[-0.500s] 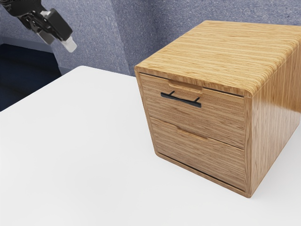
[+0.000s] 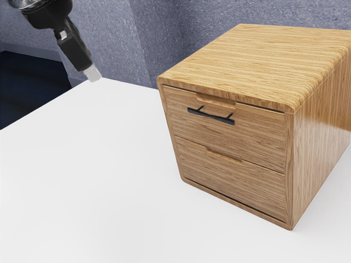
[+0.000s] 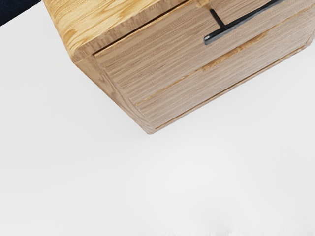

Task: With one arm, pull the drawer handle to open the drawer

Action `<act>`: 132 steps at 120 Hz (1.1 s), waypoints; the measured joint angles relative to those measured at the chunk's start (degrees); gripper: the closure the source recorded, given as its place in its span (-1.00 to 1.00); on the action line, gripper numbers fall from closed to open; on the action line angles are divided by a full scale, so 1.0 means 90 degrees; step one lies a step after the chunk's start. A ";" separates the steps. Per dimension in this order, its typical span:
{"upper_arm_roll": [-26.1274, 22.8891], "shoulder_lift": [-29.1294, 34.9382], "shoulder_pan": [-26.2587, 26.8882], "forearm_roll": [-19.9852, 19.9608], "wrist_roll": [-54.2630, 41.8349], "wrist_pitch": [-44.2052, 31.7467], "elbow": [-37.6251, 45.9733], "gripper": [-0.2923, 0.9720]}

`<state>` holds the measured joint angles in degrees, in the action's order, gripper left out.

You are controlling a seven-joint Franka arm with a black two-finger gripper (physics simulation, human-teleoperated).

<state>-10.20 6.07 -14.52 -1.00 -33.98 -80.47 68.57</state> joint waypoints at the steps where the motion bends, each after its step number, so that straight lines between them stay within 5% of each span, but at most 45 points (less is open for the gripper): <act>1: -0.0011 0.0002 -0.0001 0.0000 -0.0092 0.0012 0.0000 -0.50; 57: -0.0087 -0.0201 -0.0017 -0.0157 -0.3717 0.0129 0.0539 -0.50; 132: -0.0678 -0.0400 0.0149 -0.0164 -0.5706 -0.1334 0.1480 -0.50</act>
<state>-16.30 2.47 -13.18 -2.48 -85.34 -92.47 81.89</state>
